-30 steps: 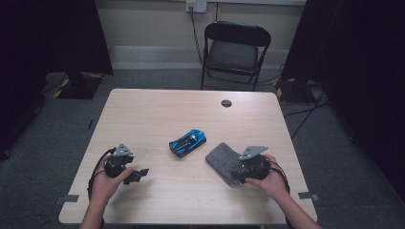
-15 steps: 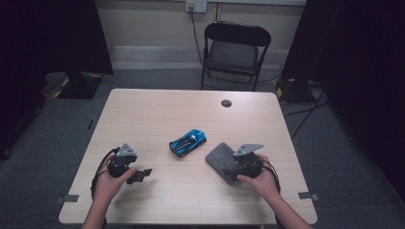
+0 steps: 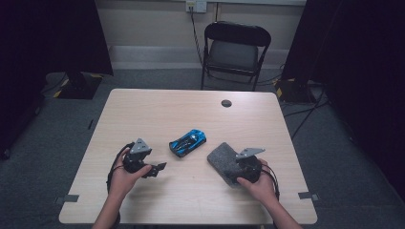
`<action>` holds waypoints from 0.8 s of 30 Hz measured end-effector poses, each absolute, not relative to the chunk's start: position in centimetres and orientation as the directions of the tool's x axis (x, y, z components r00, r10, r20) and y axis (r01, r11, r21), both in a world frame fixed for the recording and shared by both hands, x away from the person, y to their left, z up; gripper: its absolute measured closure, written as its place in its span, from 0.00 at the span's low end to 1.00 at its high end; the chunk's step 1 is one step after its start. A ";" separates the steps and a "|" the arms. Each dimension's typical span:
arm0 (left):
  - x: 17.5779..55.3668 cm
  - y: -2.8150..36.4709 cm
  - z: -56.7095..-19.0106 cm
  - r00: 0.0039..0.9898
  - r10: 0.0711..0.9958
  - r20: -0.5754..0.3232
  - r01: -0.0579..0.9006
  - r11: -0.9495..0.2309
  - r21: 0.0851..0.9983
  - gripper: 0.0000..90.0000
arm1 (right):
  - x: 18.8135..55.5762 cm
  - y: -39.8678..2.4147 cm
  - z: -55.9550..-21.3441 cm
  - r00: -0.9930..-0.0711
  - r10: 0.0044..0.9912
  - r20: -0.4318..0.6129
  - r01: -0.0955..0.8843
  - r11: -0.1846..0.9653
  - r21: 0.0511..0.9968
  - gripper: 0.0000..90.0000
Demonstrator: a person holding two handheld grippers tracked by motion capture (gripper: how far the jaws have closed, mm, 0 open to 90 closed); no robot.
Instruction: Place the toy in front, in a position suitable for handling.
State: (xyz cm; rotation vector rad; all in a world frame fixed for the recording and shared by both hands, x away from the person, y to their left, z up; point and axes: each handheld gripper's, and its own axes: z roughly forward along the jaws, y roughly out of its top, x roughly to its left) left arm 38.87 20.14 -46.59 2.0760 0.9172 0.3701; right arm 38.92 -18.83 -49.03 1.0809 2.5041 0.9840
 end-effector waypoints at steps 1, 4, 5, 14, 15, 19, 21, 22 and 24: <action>39.1 19.9 -46.5 0.699 0.714 -0.036 0.467 -0.418 0.779 0.18 | 38.8 -18.8 -49.1 -0.693 0.720 0.037 0.551 0.495 0.672 0.32; 40.1 18.6 -46.9 0.707 0.706 -0.040 0.466 -0.422 0.778 0.18 | 38.6 -18.8 -49.2 -0.685 0.728 0.040 0.552 0.483 0.680 0.34; 40.2 18.4 -47.0 0.700 0.713 -0.035 0.469 -0.424 0.775 0.17 | 38.5 -18.8 -49.2 -0.683 0.730 0.039 0.553 0.480 0.681 0.35; 42.1 16.6 -49.4 0.736 0.677 0.002 0.433 -0.473 0.768 0.17 | 38.3 -18.7 -49.1 -0.685 0.728 0.038 0.551 0.484 0.680 0.42; 42.2 16.5 -49.4 0.738 0.674 0.019 0.418 -0.479 0.772 0.18 | 38.3 -18.7 -49.1 -0.685 0.727 0.042 0.552 0.481 0.681 0.42; 43.0 16.1 -49.5 0.733 0.679 0.027 0.411 -0.475 0.778 0.17 | 38.4 -18.7 -49.0 -0.691 0.722 0.040 0.549 0.488 0.679 0.42; 43.5 16.1 -49.6 0.729 0.685 0.024 0.413 -0.468 0.781 0.17 | 38.5 -18.7 -49.0 -0.692 0.721 0.042 0.552 0.490 0.674 0.42; 43.6 16.1 -49.7 0.733 0.680 0.014 0.415 -0.465 0.782 0.17 | 38.5 -18.7 -49.0 -0.691 0.722 0.042 0.553 0.490 0.674 0.42; 43.8 15.9 -49.9 0.738 0.674 0.019 0.407 -0.468 0.785 0.17 | 38.4 -18.7 -49.0 -0.691 0.722 0.040 0.551 0.489 0.676 0.42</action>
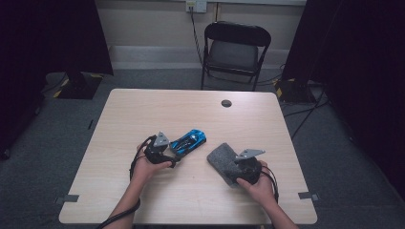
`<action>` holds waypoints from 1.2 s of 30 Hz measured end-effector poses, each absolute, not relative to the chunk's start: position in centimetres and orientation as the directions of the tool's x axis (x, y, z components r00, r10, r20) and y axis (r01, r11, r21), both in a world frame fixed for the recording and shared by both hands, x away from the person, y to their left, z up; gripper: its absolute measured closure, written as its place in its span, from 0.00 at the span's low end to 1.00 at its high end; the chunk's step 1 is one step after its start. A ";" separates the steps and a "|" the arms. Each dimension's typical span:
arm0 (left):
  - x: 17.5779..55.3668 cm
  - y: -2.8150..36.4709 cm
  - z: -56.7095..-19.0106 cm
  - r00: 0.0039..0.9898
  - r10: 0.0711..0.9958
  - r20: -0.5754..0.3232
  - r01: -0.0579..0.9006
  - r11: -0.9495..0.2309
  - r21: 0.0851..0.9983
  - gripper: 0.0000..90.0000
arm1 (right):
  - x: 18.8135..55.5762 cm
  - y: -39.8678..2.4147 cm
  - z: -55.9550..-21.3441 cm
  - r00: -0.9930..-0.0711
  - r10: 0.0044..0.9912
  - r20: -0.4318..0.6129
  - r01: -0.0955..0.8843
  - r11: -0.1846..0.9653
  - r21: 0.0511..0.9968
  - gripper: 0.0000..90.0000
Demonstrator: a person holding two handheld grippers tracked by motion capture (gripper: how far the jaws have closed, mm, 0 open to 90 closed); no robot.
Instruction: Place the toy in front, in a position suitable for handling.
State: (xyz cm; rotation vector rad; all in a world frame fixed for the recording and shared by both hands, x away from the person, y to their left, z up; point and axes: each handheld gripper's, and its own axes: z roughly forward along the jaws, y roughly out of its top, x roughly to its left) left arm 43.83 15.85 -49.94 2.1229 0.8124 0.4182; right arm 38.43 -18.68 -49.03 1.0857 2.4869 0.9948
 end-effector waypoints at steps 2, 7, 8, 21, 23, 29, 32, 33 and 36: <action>44.1 15.3 -50.3 0.739 0.673 0.014 0.427 -0.485 0.763 0.18 | 38.4 -18.7 -49.0 -0.691 0.722 0.042 0.553 0.489 0.675 0.42; 44.6 14.4 -50.3 0.726 0.686 0.044 0.425 -0.497 0.756 0.17 | 38.4 -18.7 -49.1 -0.691 0.722 0.041 0.548 0.487 0.680 0.42; 44.6 14.2 -50.4 0.723 0.689 0.041 0.434 -0.500 0.749 0.18 | 38.4 -18.7 -49.1 -0.691 0.721 0.041 0.548 0.487 0.680 0.42; 44.8 14.2 -50.4 0.724 0.690 0.009 0.448 -0.481 0.753 0.27 | 38.6 -18.4 -49.0 -0.693 0.719 0.059 0.548 0.472 0.691 0.70; 44.9 14.2 -50.4 0.723 0.691 0.006 0.450 -0.478 0.754 0.27 | 38.5 -18.2 -48.9 -0.692 0.719 0.063 0.552 0.471 0.688 0.76; 44.9 14.3 -50.3 0.728 0.685 0.012 0.449 -0.490 0.747 0.27 | 38.6 -17.9 -48.9 -0.678 0.732 0.070 0.567 0.460 0.684 0.82; 44.9 14.4 -50.3 0.729 0.684 0.010 0.450 -0.490 0.747 0.27 | 38.6 -17.9 -48.9 -0.669 0.739 0.079 0.575 0.447 0.685 0.83; 44.9 14.4 -50.3 0.729 0.685 0.010 0.450 -0.490 0.747 0.27 | 38.6 -17.8 -48.9 -0.670 0.738 0.079 0.575 0.449 0.684 0.83; 44.9 14.4 -50.4 0.728 0.685 0.004 0.452 -0.484 0.750 0.27 | 38.9 -18.0 -48.8 -0.670 0.736 0.103 0.588 0.441 0.678 0.84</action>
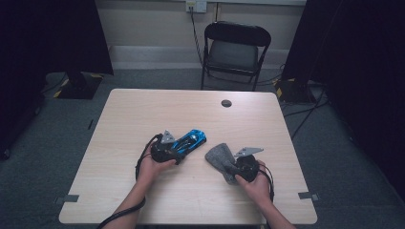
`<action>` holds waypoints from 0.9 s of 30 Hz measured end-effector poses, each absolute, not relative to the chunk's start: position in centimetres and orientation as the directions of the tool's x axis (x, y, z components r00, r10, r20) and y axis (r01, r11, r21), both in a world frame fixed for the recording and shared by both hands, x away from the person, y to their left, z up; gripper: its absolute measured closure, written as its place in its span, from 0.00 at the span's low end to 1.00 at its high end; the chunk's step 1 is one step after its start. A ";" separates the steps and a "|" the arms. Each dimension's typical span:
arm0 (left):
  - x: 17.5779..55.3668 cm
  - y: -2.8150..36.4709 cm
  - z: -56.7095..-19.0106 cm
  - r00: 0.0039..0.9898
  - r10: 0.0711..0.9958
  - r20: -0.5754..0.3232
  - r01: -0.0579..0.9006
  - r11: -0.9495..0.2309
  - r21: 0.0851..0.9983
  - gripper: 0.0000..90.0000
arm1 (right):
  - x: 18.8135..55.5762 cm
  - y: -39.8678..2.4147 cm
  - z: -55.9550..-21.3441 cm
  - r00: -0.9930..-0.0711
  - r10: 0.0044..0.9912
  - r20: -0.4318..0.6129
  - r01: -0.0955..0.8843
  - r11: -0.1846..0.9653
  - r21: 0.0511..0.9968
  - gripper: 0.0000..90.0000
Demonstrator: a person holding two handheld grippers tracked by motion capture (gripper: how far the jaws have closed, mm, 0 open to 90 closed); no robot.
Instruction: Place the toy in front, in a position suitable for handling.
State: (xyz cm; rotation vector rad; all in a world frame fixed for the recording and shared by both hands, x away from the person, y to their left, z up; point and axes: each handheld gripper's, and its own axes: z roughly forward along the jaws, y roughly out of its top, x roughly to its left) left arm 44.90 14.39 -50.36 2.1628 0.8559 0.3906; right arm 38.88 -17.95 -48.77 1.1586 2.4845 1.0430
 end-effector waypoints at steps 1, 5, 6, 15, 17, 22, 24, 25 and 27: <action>44.9 14.4 -50.4 0.728 0.685 0.002 0.452 -0.484 0.749 0.27 | 39.0 -18.0 -48.7 -0.668 0.735 0.116 0.596 0.434 0.676 0.84; 44.9 14.4 -50.3 0.728 0.685 0.002 0.453 -0.484 0.749 0.27 | 39.3 -17.8 -48.3 -0.671 0.732 0.116 0.597 0.440 0.670 0.85; 44.9 14.4 -50.3 0.728 0.685 0.002 0.453 -0.484 0.748 0.27 | 39.4 -17.6 -48.1 -0.674 0.729 0.119 0.597 0.443 0.669 0.85; 44.8 14.4 -50.4 0.728 0.685 0.004 0.452 -0.484 0.749 0.27 | 40.3 -17.0 -46.2 -0.695 0.709 0.121 0.572 0.443 0.690 0.86; 44.8 14.4 -50.4 0.728 0.686 0.001 0.454 -0.483 0.749 0.27 | 40.4 -17.1 -45.9 -0.694 0.711 0.117 0.570 0.442 0.693 0.86; 44.9 14.4 -50.4 0.728 0.685 -0.001 0.453 -0.481 0.751 0.27 | 40.8 -16.5 -45.5 -0.707 0.697 0.123 0.563 0.448 0.694 0.86; 44.9 14.5 -50.4 0.729 0.685 -0.002 0.455 -0.482 0.749 0.27 | 41.0 -16.0 -45.3 -0.718 0.687 0.117 0.554 0.460 0.694 0.85; 44.9 14.4 -50.4 0.728 0.685 0.000 0.453 -0.482 0.750 0.27 | 41.0 -15.8 -45.2 -0.721 0.684 0.113 0.548 0.464 0.696 0.86; 44.8 14.5 -50.4 0.728 0.686 0.001 0.454 -0.483 0.749 0.27 | 41.3 -15.2 -44.9 -0.728 0.677 0.110 0.543 0.471 0.696 0.85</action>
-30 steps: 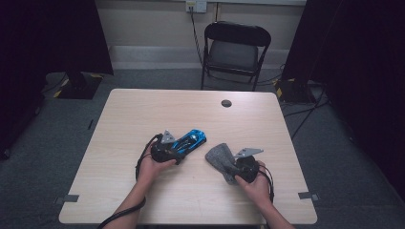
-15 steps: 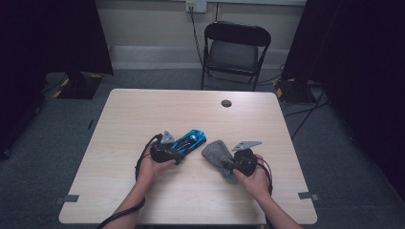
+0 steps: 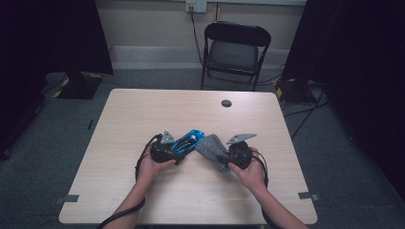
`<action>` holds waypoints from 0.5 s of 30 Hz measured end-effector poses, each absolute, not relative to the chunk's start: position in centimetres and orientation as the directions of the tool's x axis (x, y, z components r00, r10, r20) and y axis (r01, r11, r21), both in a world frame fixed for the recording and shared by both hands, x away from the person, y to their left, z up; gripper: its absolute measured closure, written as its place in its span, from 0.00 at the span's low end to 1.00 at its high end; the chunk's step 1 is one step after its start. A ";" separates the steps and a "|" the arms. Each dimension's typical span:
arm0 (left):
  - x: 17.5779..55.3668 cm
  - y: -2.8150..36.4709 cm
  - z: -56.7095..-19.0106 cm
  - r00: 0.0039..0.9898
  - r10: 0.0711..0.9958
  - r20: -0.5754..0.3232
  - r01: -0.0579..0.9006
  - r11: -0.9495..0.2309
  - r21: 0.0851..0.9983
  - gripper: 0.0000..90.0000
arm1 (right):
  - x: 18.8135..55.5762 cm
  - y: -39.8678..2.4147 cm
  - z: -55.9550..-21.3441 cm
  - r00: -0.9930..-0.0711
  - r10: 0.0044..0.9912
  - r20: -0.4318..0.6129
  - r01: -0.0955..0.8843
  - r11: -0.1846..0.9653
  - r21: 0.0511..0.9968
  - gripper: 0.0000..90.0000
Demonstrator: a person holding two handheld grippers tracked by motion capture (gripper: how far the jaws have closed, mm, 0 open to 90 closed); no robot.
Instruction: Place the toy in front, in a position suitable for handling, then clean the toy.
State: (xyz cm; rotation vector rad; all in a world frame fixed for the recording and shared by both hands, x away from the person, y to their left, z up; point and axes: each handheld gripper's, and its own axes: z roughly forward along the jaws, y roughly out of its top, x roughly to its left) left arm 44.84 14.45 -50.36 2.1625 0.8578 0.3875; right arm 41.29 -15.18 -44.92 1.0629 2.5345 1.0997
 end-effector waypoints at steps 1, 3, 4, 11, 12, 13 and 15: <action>44.9 14.5 -50.4 0.729 0.684 -0.001 0.454 -0.483 0.749 0.27 | 41.4 -14.9 -44.7 -0.732 0.673 0.108 0.537 0.472 0.699 0.85; 44.9 14.5 -50.4 0.729 0.684 -0.001 0.454 -0.483 0.749 0.27 | 41.7 -14.2 -44.4 -0.739 0.666 0.106 0.531 0.478 0.699 0.86; 44.9 14.5 -50.4 0.729 0.685 -0.001 0.454 -0.482 0.749 0.27 | 41.9 -14.0 -44.2 -0.743 0.661 0.105 0.525 0.480 0.703 0.85; 44.8 14.4 -50.4 0.724 0.690 0.005 0.453 -0.481 0.751 0.27 | 42.8 -12.5 -43.8 -0.757 0.644 0.116 0.519 0.483 0.705 0.85; 44.8 14.4 -50.4 0.724 0.690 0.005 0.453 -0.481 0.751 0.27 | 42.9 -12.2 -43.9 -0.759 0.640 0.120 0.520 0.484 0.704 0.85; 44.8 14.5 -50.4 0.726 0.688 0.002 0.455 -0.482 0.749 0.27 | 43.0 -12.0 -43.9 -0.758 0.639 0.132 0.526 0.479 0.703 0.85; 44.8 14.5 -50.4 0.728 0.686 -0.002 0.456 -0.482 0.748 0.27 | 43.2 -11.4 -44.0 -0.763 0.633 0.131 0.522 0.484 0.702 0.85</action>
